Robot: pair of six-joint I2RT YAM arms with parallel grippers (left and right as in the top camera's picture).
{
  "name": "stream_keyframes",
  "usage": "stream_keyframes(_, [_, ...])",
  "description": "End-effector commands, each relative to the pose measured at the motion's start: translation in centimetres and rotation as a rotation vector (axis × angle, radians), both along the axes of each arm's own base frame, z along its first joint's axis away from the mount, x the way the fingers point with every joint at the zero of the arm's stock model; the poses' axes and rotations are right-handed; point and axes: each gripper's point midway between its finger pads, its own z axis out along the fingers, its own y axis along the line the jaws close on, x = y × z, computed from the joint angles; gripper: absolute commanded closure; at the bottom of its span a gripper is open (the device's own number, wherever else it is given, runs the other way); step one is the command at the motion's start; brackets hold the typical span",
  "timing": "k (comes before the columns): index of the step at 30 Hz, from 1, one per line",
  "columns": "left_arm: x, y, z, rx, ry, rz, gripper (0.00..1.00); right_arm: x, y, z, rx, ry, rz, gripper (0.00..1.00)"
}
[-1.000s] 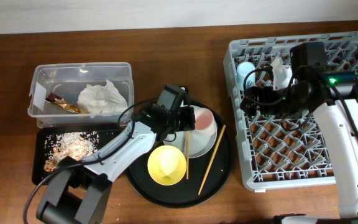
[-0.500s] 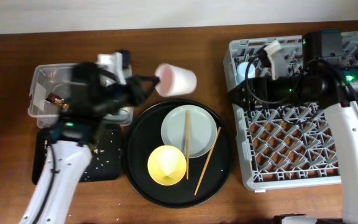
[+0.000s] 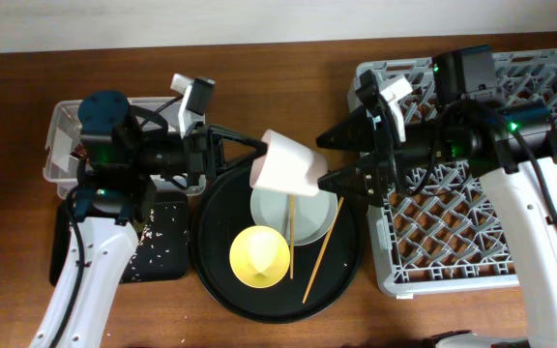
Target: Sort waste into correct bins and load items into the dishwasher rack
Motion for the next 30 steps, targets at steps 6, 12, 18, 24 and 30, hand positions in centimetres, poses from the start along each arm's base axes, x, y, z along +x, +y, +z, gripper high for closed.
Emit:
stream_keyframes(6, [-2.5, -0.4, 2.2, -0.013, -0.045, -0.131, 1.00, -0.7, 0.7, -0.1, -0.045, -0.051, 0.014, 0.01])
stream_keyframes(12, [-2.3, -0.5, 2.2, -0.015, -0.046, -0.117, 1.00, -3.3, 3.4, -0.2, -0.045, -0.054, 0.128, 0.01])
stream_keyframes(18, [-2.4, -0.4, 2.2, -0.014, -0.046, -0.126, 1.00, -3.3, 3.8, 0.1, -0.035, -0.089, 0.141, 0.04])
stream_keyframes(24, [-2.4, -0.4, 2.2, -0.014, -0.046, -0.126, 1.00, -3.0, 3.9, 0.3, -0.028, -0.117, 0.139, 0.32])
stream_keyframes(30, [-2.4, -0.4, 2.2, -0.014, -0.046, -0.126, 0.99, -1.3, 2.5, -0.1, -0.056, -0.121, 0.068, 0.33])
